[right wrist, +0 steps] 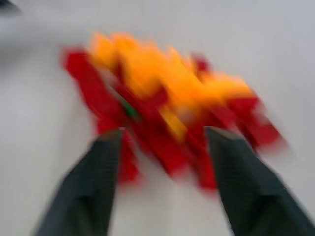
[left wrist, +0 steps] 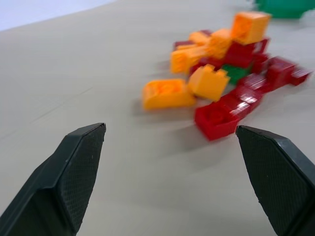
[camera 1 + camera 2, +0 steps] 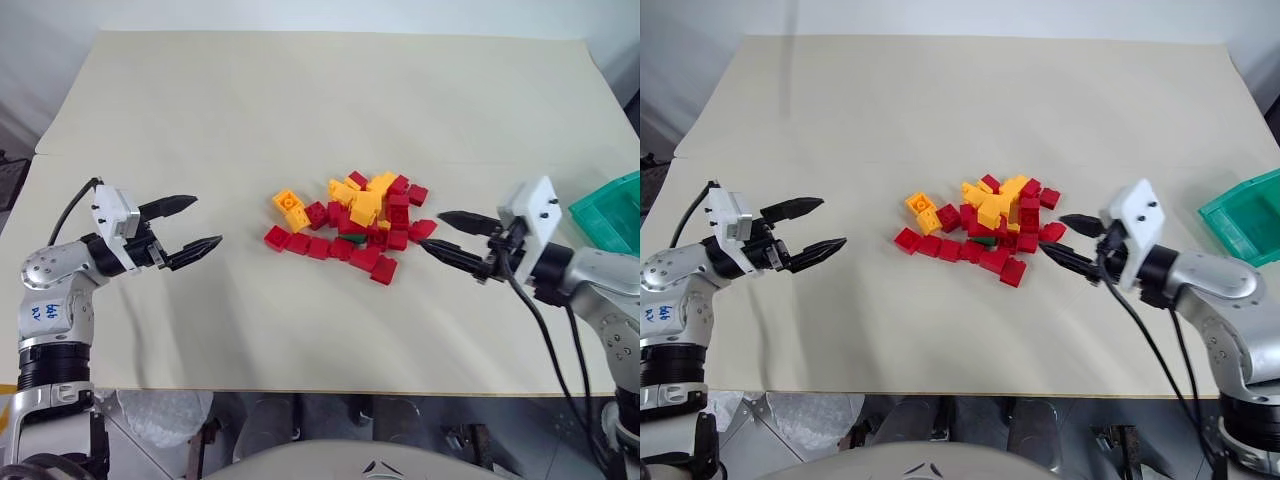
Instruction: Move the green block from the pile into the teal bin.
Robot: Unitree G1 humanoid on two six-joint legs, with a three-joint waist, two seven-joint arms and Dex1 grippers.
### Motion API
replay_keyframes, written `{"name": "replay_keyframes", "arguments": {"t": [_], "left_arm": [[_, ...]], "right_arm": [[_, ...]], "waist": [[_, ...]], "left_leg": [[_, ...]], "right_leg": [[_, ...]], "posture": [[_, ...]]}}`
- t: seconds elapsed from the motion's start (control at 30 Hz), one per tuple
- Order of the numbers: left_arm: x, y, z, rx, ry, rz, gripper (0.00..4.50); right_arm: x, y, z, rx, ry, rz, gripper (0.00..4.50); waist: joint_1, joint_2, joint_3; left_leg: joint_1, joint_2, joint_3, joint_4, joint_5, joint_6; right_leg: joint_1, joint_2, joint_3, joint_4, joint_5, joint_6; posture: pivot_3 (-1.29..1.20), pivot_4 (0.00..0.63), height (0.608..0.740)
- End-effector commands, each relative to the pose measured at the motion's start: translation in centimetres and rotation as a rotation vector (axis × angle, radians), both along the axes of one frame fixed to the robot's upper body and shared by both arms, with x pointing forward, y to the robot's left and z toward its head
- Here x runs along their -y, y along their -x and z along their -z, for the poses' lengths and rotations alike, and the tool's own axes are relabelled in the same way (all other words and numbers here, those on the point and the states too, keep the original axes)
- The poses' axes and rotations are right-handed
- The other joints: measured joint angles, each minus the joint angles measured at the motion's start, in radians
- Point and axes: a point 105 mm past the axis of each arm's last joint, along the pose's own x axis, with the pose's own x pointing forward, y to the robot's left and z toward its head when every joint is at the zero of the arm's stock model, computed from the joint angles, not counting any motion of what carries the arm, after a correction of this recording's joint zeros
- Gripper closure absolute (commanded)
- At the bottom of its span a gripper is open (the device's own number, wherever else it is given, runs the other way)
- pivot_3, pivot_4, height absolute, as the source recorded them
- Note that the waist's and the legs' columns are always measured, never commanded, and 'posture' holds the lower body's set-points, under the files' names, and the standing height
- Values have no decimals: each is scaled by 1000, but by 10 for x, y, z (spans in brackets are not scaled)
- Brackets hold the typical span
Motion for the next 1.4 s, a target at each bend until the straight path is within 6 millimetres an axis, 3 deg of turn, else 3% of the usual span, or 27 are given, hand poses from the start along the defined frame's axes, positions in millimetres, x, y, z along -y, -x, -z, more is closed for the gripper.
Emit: {"name": "replay_keyframes", "arguments": {"t": [0.03, 0.13, 0.17, 0.4, 0.57, 0.7, 0.97, 1.17, 1.3, 1.4], "left_arm": [[11, 7, -10, 26, 60, 137, 0], [21, 14, -11, 16, 75, 256, 0], [24, 17, -11, 13, 79, 296, 0], [30, 28, -9, 38, 67, 437, 0], [30, 25, -10, 81, 56, 421, 0], [31, 23, -12, 102, 59, 401, 0], [33, 19, -11, 113, 71, 385, 0], [37, 17, -9, 116, 80, 396, 0], [38, 15, -8, 115, 80, 401, 0], [38, 12, -8, 116, 81, 402, 0]], "right_arm": [[-31, 6, 1, -30, -26, -70, 3326], [-57, 4, 8, -56, -40, -123, 4361], [-64, 2, 10, -61, -42, -130, 4474], [-103, -32, 29, -56, -61, -108, 4474], [-108, -59, 37, -26, -72, -36, 4474], [-83, -90, 30, 54, -104, 148, 4474], [-32, -99, 28, 109, -63, 310, 4474], [-9, -76, 1, 164, -64, 260, 4474], [18, -51, -10, 144, 0, 186, 4474], [52, -18, -4, 29, 132, 81, 3870]], "waist": [[-1, 0, 0], [0, -1, 0], [-1, -1, 0], [-10, -1, -1], [-18, -2, -1], [-28, -2, -1], [-28, -2, -1], [-28, -2, -1], [-23, -2, -1], [-8, -2, -1]], "left_leg": [[0, 0, 0, 0, 0, 0], [-1, -1, 0, 0, 0, 0], [-1, -1, 1, 0, 0, 0], [0, -1, 3, 0, 0, 0], [-1, -1, 3, 0, 0, 0], [0, -1, 4, 1, 0, 0], [-1, -1, 4, 1, 0, 0], [-1, -1, 5, 1, 0, 0], [0, 0, 6, 1, 0, 0], [-1, -1, 6, 1, 0, 1]], "right_leg": [[0, 0, 0, 0, 0, 0], [-1, 0, 0, 0, 0, 0], [-1, 0, 0, 0, 0, 0], [-1, 1, 1, 1, 0, 0], [-2, 1, 2, 2, 0, 0], [-2, 1, 2, 2, 0, 0], [-3, 1, 3, 2, 0, 0], [-3, 1, 4, 2, 0, 0], [-3, 2, 5, 3, 0, 0], [-3, 1, 5, 2, 0, 0]], "posture": [[0, 150, 740], [0, 150, 740], [0, 150, 740], [0, 150, 740], [0, 150, 740], [0, 150, 740], [0, 150, 740], [0, 150, 740], [0, 150, 740], [0, 150, 740]]}}
